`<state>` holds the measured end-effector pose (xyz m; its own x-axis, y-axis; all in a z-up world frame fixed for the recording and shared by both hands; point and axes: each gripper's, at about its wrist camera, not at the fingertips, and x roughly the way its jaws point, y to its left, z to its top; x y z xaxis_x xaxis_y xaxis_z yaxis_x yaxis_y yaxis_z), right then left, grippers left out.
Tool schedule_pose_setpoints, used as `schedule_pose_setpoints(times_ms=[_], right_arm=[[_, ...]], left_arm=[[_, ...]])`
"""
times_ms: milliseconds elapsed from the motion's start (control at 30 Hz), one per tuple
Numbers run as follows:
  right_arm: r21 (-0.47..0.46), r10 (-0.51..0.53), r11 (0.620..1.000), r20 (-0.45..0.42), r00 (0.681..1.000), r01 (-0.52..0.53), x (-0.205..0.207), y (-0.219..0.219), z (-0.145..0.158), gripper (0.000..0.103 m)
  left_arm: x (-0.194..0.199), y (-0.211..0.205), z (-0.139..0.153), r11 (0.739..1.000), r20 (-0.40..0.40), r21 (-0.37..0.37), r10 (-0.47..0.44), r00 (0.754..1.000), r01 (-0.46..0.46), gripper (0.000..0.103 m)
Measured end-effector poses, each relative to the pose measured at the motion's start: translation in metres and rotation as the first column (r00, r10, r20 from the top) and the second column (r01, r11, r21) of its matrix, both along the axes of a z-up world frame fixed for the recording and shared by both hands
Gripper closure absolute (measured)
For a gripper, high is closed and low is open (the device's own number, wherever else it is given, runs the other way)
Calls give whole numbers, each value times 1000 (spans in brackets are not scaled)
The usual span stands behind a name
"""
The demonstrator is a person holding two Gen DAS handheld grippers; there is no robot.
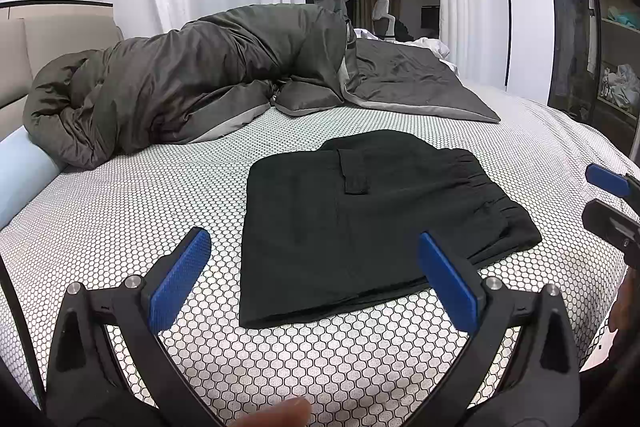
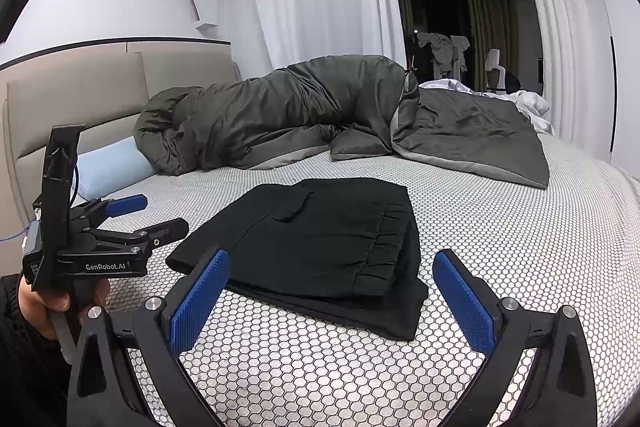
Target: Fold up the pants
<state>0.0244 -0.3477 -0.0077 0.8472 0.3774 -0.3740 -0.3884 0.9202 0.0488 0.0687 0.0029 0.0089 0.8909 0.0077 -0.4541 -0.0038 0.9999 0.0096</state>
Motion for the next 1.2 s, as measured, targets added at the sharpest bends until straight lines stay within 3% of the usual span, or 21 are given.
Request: schedule_pose_setpoints(times_ms=[1200], right_arm=[[-6,9,1000,-4,1000,-9,0,-2,1,0]], left_arm=[[-2,-10,4,1000,8,4,7,1000,-7,1]])
